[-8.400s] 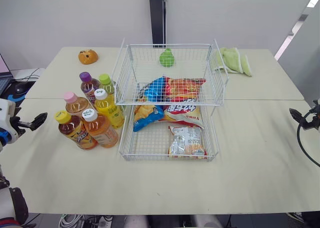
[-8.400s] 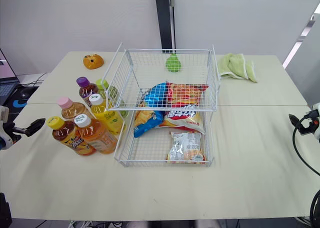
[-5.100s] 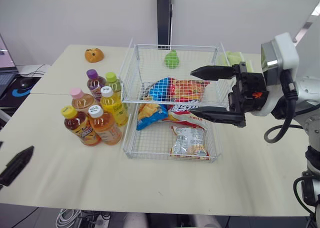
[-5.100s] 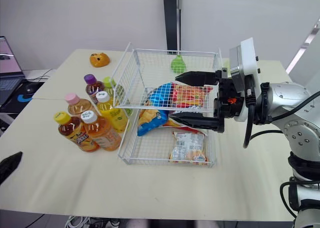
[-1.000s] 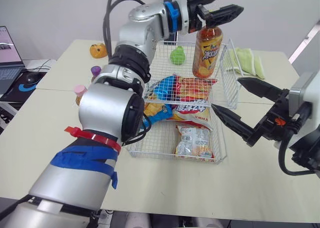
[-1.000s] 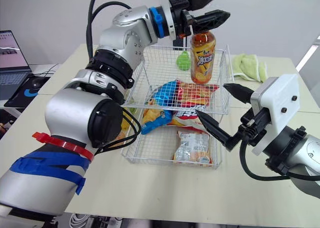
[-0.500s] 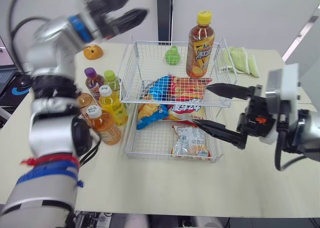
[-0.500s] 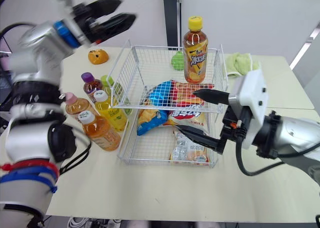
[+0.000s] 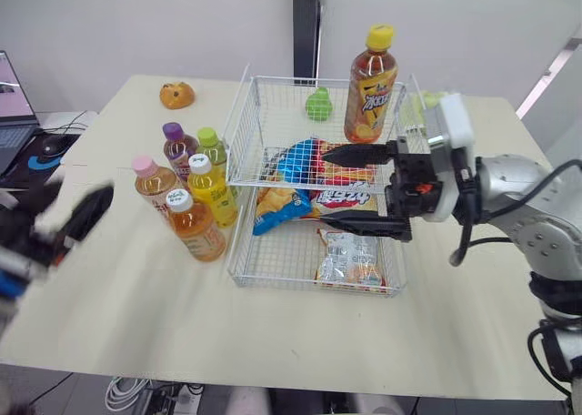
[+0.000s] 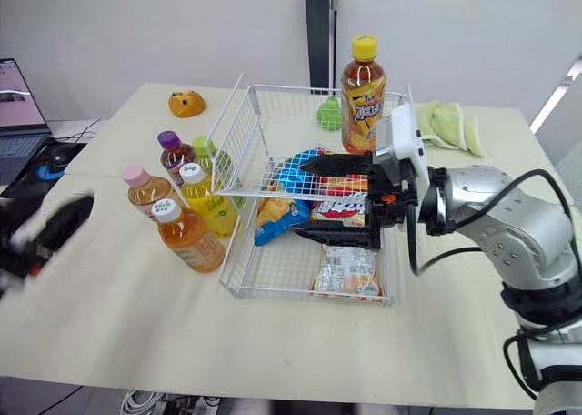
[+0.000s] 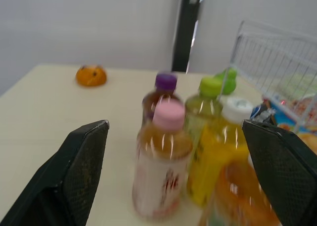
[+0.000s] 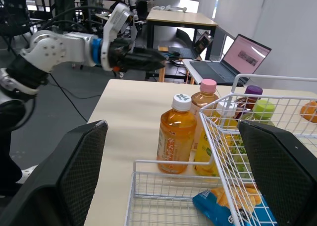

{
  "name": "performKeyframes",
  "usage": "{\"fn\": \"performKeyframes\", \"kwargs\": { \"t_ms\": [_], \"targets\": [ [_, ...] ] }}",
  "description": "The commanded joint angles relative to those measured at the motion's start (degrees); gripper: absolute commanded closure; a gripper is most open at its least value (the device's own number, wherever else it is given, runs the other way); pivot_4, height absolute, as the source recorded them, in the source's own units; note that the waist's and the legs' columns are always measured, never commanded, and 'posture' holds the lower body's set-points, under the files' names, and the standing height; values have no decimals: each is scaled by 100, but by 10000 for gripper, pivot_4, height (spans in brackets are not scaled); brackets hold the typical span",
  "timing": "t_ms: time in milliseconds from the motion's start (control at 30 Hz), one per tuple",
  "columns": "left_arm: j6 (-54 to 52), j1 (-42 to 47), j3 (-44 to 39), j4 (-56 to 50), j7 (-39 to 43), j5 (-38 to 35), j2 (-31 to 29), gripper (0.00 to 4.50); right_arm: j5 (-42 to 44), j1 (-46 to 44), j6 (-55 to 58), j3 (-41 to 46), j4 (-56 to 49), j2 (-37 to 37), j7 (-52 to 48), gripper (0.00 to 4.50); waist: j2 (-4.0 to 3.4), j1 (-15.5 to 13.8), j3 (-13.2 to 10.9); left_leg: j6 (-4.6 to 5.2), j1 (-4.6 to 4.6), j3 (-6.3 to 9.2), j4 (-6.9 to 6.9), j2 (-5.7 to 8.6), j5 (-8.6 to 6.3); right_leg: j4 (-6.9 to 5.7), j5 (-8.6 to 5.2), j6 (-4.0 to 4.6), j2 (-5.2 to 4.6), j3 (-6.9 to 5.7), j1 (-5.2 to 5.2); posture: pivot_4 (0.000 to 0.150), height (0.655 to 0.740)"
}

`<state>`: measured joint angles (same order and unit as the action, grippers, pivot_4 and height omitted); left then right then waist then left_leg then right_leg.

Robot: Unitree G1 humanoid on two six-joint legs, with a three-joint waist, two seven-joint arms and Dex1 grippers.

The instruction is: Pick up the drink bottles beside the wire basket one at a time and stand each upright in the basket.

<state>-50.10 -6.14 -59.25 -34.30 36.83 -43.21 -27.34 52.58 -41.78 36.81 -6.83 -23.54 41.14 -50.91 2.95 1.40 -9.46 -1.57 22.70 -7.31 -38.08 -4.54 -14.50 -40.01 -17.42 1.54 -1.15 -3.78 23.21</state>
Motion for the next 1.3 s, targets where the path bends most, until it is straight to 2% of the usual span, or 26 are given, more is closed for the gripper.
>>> {"fn": "performKeyframes", "kwargs": {
  "t_ms": [33, 100, 200, 300, 433, 600, 833, 1033, 1133, 1300],
  "targets": [
    [445, -746, -376, -594, -147, -348, 352, 408, -142, -130, -57, 67, -22, -153, -225, 0, 8, -21, 8, 0, 0, 8, 1, 0, 0, -1, 0, 1, 2, -3, -2, 1500, 7400],
    [665, -1130, -342, -686, -165, -430, 495, 408, -190, -149, -16, 92, -10, -234, -271, 0, 14, -52, 12, 9, -1, 11, 0, 4, -5, -1, 2, 5, 0, -3, -8, 1500, 7400],
    [849, -1074, -102, -594, -362, -528, 326, 408, -212, -170, 56, 139, -46, -331, -242, 0, 18, -61, 20, 25, -3, 16, 1, 4, -13, -3, 6, 10, 1, -6, -8, 1500, 7400],
    [927, -603, 276, -288, -618, -505, -67, 408, -197, -145, 154, 219, -151, -349, -145, 0, 18, -106, 20, 27, -3, 22, 0, 5, -12, -7, 9, 16, 5, -9, -8, 1500, 7400],
    [1108, 339, 1227, 400, -909, -31, -613, 408, -172, -49, 300, 371, -374, -310, 105, 0, 14, -117, 22, 27, 0, 27, 2, 5, -11, -5, 11, 19, 8, -10, -6, 1500, 7400],
    [1482, 1421, 2284, 1446, -950, 598, -1018, 408, -43, 106, 548, 646, -733, -233, 506, 0, 14, -123, 22, 26, 7, 24, 4, 5, -10, 0, 11, 19, 9, -10, 0, 1500, 7400],
    [2108, 2466, 3189, 2702, -743, 1235, -1126, 408, 104, 253, 844, 964, -1088, -127, 949, 0, 13, -103, 21, 26, 8, 18, 7, 4, -10, 4, 11, 19, 8, -8, 2, 1500, 7400],
    [2513, 2757, 3593, 3282, -653, 1653, -1092, 408, 199, 302, 966, 1100, -1236, -41, 1172, 0, 13, -96, 20, 25, 8, 17, 8, 3, -10, 5, 11, 18, 8, -7, 3, 1500, 7400],
    [2551, 2809, 3699, 3425, -612, 1719, -1074, 6395, 211, 304, 999, 1125, -1259, -20, 1222, 0, 13, -100, 20, 24, 9, 17, 9, 3, -10, 5, 11, 18, 8, -8, 4, 1500, 7400],
    [2635, 2835, 3750, 3498, -520, 1723, -1032, 21737, 229, 284, 1014, 1132, -1277, 3, 1260, 0, 13, -103, 20, 24, 9, 17, 8, 3, -9, 5, 11, 18, 8, -8, 4, 1500, 7400]
  ]
}}
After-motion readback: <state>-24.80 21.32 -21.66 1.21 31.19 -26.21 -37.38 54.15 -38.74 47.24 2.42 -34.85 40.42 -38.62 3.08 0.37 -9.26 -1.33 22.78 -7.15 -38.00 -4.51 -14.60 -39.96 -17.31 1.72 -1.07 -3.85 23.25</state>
